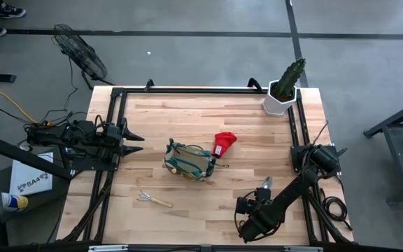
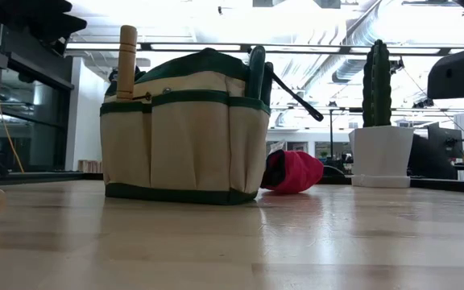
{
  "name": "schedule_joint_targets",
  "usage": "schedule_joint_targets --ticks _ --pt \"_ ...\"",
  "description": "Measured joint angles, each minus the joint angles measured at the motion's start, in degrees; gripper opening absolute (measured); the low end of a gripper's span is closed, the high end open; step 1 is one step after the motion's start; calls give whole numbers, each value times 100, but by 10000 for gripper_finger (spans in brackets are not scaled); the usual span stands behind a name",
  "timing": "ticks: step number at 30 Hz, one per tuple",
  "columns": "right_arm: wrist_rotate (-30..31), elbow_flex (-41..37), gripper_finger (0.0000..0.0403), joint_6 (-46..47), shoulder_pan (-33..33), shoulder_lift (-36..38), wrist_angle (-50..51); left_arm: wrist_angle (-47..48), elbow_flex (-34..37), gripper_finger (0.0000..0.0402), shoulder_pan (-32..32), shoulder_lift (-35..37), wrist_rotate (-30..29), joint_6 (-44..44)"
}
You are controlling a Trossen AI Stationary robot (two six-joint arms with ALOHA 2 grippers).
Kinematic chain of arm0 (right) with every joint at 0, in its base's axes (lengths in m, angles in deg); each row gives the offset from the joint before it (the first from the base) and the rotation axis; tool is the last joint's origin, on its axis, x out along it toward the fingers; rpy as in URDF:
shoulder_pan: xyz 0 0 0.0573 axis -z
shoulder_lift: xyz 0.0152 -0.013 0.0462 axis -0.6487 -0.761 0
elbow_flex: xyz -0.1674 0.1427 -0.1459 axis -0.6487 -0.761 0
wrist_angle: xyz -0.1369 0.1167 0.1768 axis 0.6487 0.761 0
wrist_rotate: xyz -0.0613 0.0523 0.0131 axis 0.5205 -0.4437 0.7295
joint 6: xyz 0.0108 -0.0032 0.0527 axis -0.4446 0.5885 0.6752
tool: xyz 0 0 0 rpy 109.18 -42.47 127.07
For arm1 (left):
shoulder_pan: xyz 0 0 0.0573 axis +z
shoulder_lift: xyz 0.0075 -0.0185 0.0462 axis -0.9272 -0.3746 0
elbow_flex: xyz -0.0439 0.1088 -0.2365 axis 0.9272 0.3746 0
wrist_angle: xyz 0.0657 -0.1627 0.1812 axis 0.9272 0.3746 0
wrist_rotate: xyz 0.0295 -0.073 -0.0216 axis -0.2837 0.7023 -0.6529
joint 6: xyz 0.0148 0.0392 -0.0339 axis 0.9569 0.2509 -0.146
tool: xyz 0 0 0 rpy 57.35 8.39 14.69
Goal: Pick & Place Garden tools in Gardening bag
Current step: Put the light brown trowel into the gardening bag
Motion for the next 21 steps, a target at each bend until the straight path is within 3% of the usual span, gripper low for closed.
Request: schedule_joint_targets --ticks 10,21 --pt "0 0 137 0 0 0 0 1 0 161 0 1 2 1" --pt "1 0 62 -76 24 0 -15 1 0 161 0 1 1 1"
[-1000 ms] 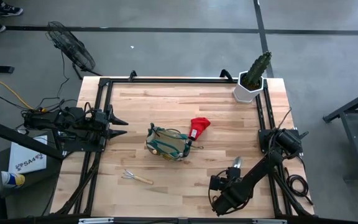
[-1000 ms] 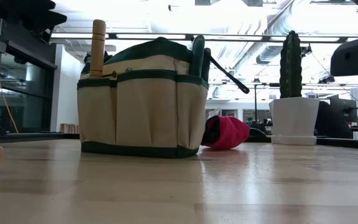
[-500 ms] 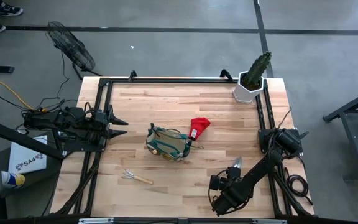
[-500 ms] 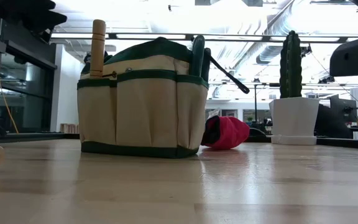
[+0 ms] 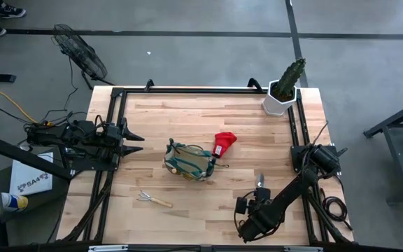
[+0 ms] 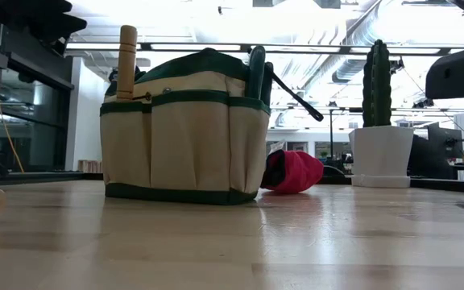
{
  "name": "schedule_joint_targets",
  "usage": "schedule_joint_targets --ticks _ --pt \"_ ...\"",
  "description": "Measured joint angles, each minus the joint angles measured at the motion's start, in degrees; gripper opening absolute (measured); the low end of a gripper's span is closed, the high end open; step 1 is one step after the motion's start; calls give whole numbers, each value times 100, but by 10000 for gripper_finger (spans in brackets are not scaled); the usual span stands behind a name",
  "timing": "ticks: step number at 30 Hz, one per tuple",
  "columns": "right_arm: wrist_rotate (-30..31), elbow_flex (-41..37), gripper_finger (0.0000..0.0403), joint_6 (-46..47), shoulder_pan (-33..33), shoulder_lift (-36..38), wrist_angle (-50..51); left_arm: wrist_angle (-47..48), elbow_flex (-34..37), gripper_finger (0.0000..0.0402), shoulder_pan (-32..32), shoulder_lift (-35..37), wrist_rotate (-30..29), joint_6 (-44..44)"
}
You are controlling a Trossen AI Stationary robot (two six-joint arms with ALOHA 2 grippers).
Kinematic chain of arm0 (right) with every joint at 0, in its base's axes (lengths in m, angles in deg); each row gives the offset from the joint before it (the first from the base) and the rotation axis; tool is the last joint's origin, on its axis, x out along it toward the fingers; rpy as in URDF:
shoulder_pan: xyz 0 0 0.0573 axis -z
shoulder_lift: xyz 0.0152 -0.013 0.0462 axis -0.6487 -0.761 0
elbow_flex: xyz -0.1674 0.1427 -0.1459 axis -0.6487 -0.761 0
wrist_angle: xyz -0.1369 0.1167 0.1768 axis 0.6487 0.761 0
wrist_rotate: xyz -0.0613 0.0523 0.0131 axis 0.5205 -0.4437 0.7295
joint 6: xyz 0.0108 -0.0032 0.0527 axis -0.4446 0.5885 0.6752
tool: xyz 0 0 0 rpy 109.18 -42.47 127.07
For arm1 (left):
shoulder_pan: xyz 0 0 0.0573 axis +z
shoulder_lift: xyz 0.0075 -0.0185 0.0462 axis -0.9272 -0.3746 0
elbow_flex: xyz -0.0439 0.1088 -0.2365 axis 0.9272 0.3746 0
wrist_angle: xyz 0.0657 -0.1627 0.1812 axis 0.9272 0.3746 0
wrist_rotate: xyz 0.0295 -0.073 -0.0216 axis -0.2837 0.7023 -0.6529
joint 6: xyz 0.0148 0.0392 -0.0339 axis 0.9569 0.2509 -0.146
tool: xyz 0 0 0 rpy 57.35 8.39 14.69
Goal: Pick & Place Garden tools in Gardening bag
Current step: Put the light brown trowel into the gardening bag
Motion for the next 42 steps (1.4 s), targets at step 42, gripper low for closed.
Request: schedule_joint_targets --ticks 42 --pt "-3010 7 58 -3600 817 3326 -1024 1 0 161 0 1 1 -1"
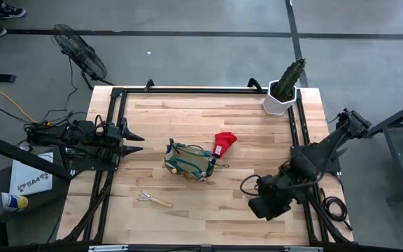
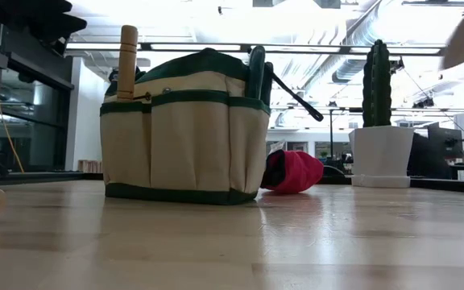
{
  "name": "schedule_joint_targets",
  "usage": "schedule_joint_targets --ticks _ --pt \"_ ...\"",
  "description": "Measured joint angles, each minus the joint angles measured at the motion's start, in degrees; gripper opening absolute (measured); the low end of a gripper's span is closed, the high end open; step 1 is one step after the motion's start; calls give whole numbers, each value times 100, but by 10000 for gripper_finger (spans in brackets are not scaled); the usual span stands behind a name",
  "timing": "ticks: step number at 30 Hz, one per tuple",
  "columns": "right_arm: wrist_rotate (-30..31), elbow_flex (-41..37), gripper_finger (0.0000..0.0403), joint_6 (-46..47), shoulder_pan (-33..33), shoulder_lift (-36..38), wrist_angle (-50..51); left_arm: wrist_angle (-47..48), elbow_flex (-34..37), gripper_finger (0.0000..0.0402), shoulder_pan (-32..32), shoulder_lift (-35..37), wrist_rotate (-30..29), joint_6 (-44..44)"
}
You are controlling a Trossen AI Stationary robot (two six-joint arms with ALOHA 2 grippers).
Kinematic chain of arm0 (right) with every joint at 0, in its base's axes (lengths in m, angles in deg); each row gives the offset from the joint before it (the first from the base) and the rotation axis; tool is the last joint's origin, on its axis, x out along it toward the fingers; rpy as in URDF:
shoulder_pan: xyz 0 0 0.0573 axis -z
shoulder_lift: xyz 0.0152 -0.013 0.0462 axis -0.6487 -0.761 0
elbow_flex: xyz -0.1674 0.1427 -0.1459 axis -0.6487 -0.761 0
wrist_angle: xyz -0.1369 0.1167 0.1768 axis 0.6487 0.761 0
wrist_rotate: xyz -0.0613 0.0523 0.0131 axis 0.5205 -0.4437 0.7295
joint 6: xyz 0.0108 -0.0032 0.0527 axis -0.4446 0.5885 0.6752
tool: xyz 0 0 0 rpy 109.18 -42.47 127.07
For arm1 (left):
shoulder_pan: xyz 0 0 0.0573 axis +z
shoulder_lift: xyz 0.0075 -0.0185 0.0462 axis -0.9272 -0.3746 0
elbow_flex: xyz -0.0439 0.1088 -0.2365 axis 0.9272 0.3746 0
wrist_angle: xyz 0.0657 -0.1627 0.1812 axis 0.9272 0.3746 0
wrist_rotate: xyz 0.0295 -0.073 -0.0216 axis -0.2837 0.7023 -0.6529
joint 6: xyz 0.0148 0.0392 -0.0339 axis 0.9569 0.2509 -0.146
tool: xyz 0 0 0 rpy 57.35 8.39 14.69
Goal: Pick & Place Garden tools in Gardening bag
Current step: Put the light brown trowel into the gardening bag
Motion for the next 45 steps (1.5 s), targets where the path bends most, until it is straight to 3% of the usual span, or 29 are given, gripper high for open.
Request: schedule_joint_targets --ticks 5,10,16,29,40,45 --pt "-878 0 58 -432 413 103 175 0 0 161 0 0 -1 0" --pt "-1173 0 58 -993 907 103 213 -2 0 161 0 0 -2 0" --pt "-1174 0 58 -1355 1345 103 -95 -170 0 161 0 0 -83 -1" --pt "-672 0 58 -1209 1700 103 -1896 -2337 -2 161 0 -2 -14 -653" --pt "-139 0 58 -1118 1688 103 -2534 -2484 -2 161 0 -7 33 -1197" --pt "-84 0 58 -1087 1689 47 -2697 -2695 -4 161 0 -424 210 -1354"
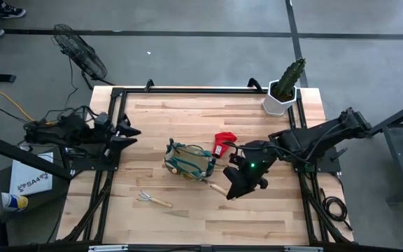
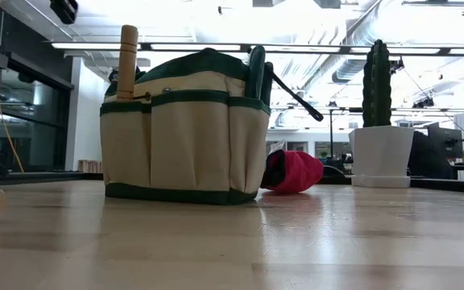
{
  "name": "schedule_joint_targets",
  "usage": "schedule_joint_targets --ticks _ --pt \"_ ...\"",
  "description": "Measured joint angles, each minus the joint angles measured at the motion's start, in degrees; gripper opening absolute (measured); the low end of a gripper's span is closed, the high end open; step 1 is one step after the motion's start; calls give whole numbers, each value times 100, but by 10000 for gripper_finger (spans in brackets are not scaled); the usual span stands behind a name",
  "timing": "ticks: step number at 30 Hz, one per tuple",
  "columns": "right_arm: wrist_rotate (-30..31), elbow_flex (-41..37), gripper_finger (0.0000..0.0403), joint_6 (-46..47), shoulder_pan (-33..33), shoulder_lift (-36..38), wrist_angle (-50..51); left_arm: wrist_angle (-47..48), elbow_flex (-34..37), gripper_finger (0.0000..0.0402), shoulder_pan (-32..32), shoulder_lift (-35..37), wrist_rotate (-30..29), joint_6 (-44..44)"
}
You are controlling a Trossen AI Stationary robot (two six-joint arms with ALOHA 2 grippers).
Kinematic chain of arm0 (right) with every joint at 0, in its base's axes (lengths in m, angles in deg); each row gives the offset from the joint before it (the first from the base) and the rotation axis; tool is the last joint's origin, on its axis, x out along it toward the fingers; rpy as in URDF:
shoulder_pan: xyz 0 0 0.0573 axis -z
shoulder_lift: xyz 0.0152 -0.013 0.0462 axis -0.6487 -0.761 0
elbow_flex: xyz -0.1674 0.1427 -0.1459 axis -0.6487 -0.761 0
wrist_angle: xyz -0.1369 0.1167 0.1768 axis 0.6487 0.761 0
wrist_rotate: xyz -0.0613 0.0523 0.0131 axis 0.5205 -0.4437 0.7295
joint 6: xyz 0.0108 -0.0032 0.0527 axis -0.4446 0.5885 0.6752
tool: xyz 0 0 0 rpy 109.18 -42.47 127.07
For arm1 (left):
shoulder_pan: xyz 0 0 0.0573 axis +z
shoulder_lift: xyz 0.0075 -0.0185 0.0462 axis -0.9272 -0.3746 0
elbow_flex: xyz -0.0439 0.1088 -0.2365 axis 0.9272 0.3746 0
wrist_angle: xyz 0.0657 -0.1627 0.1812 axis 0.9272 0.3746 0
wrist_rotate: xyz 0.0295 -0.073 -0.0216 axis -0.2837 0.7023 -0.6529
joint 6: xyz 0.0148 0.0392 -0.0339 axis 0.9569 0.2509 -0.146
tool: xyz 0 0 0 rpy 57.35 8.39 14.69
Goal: Pick & Place Garden tools in Gardening bag
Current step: Put the light brown trowel into the gardening bag
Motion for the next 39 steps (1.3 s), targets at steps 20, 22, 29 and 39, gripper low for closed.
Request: schedule_joint_targets --ticks 20,22,29,39 --pt "-285 7 58 -101 280 -617 -1097 -111 -1790 161 -4 -3693 792 380" --pt "-194 7 58 -200 342 -617 -1055 390 -2305 161 2 -4086 1123 863" --pt "34 4 58 -598 530 -615 -707 2028 -3987 161 -2 -5504 1887 2229" --pt "211 4 58 -903 578 -613 -650 2974 -5060 161 -25 -6764 2137 2805"
